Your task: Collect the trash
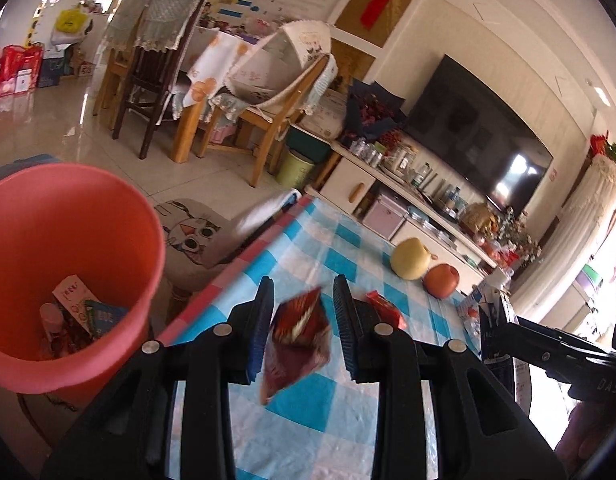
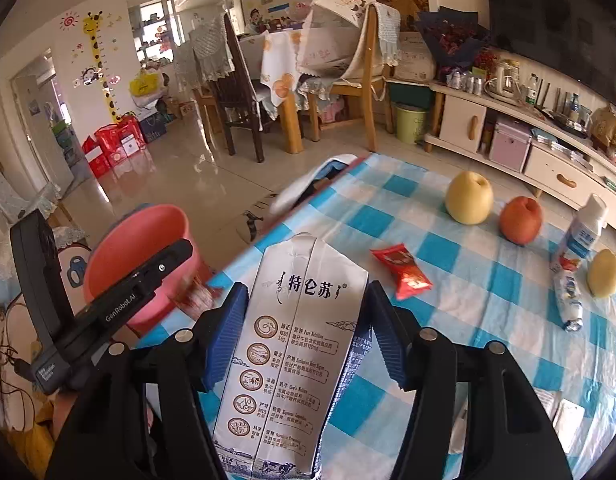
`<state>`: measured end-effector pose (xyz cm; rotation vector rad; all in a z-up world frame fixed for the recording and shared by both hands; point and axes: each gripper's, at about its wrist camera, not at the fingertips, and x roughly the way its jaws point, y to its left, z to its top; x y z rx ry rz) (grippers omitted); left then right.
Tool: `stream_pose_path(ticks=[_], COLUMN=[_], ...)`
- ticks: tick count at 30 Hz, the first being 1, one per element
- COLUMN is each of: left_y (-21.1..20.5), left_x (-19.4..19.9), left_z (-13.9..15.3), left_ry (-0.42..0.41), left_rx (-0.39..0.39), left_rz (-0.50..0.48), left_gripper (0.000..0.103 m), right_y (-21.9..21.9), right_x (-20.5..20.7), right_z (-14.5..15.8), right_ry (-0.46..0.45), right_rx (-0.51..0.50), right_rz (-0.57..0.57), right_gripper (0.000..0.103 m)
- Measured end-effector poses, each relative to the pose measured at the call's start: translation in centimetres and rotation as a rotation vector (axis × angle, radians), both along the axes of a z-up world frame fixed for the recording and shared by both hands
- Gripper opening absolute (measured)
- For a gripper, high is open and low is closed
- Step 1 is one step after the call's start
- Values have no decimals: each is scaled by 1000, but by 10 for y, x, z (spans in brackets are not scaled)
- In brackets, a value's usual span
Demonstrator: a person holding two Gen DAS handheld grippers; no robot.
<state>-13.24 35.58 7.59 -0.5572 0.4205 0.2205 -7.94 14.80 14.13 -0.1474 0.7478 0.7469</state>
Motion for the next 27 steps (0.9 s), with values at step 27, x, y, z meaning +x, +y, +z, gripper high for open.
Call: stream_pose_path(ticks=[27], left_y=[61], left_x=[-9], left_z=[-3], left_ry=[33], left_rx=[-7], left_rz=[36], left_gripper=[63], right_y=[103], right_x=[22], right_z=[-1], right_ry=[-111], right_rx=[-54], right_rz=[16], right_gripper=[62])
